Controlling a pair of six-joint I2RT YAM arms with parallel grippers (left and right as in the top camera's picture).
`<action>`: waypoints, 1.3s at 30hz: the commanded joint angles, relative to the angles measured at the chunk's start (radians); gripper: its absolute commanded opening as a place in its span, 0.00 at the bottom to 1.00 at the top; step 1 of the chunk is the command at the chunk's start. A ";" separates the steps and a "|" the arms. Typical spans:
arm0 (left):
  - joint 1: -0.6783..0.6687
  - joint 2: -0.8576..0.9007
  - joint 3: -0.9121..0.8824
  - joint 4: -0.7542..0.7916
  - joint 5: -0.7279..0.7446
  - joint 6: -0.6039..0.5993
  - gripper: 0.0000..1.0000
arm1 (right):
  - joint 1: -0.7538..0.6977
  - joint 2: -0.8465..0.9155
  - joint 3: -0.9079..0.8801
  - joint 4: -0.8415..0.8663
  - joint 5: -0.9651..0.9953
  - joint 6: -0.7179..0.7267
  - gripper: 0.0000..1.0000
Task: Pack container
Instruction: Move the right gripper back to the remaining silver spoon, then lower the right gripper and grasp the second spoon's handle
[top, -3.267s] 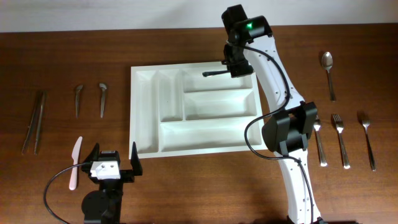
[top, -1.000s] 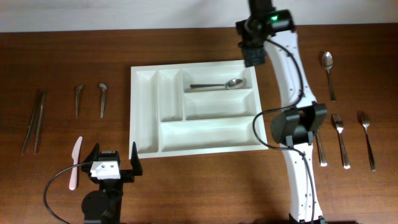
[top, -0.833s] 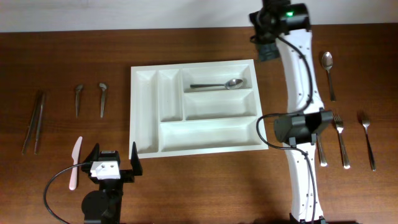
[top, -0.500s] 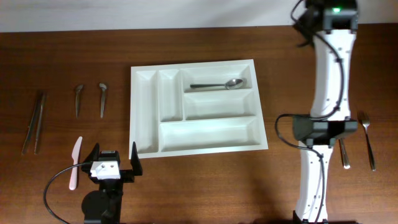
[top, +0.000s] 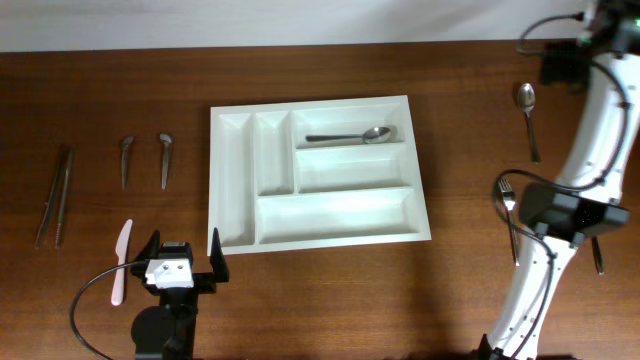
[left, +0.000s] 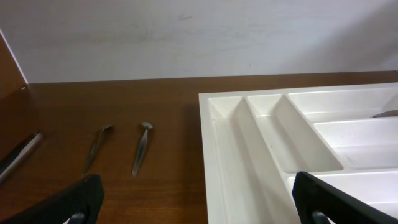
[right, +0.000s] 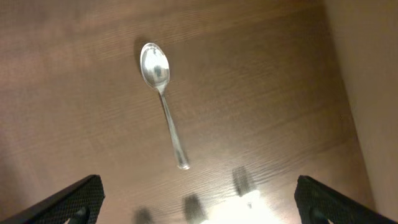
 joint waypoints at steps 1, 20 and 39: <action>0.005 -0.006 -0.003 0.000 0.003 0.015 0.99 | -0.058 -0.010 -0.006 -0.014 -0.269 -0.293 0.99; 0.005 -0.006 -0.003 -0.001 0.003 0.015 0.99 | -0.048 0.037 -0.449 0.373 -0.246 -0.229 0.98; 0.005 -0.006 -0.003 0.000 0.003 0.015 0.99 | -0.040 0.038 -0.756 0.586 -0.232 -0.183 0.99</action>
